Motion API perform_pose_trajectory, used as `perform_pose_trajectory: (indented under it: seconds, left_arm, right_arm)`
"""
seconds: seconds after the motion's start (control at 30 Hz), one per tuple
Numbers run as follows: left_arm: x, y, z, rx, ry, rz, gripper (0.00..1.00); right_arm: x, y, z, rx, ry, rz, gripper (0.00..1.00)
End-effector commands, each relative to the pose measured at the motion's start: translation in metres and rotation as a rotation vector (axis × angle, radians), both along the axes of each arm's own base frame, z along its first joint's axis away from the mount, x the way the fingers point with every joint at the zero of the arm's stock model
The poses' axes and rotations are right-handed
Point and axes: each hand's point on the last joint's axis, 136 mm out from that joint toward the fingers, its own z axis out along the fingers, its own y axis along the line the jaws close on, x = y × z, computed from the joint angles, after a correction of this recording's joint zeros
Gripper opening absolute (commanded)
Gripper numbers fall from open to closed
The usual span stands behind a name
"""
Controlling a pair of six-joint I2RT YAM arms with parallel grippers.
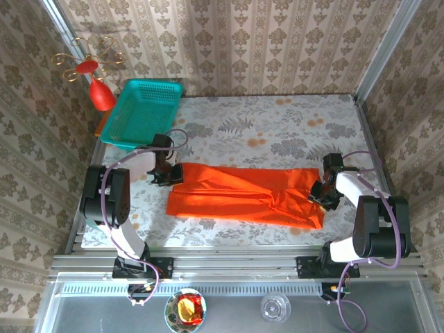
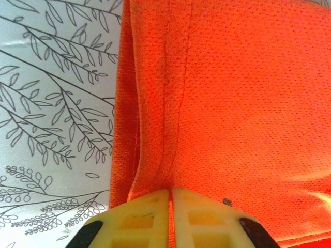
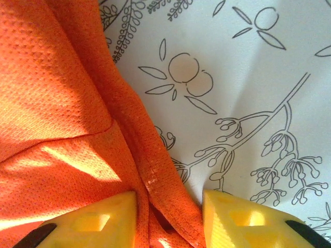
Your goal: Fold the inside-out t-shirt
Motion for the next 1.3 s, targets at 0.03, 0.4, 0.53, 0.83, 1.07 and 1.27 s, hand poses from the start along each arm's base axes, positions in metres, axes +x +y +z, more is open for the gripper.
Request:
perform_pose_trajectory:
  seconds: [0.03, 0.4, 0.53, 0.83, 1.07, 1.27]
  left_arm:
    - [-0.001, 0.004, 0.009, 0.007, -0.008, -0.003, 0.1]
    - [0.0, 0.003, 0.009, 0.007, -0.004, -0.001, 0.11]
    - [0.0, 0.002, 0.008, 0.005, 0.0, -0.001, 0.11]
    - [0.0, 0.0, 0.007, 0.006, 0.007, -0.007, 0.11]
    - [0.0, -0.001, 0.006, 0.005, 0.007, -0.007, 0.11]
    - [0.001, -0.002, 0.01, 0.002, -0.006, -0.006, 0.11]
  right_arm:
    - [0.0, 0.012, -0.007, 0.063, 0.014, 0.015, 0.36]
    - [0.002, 0.029, -0.003, 0.142, -0.004, 0.059, 0.49]
    - [0.001, 0.032, 0.001, 0.12, -0.014, 0.076, 0.5]
    - [-0.002, 0.03, -0.001, 0.027, 0.02, 0.112, 0.47]
    - [0.0, 0.03, 0.0, 0.015, 0.021, 0.117, 0.34]
    - [0.003, 0.03, 0.002, 0.015, 0.005, 0.109, 0.13]
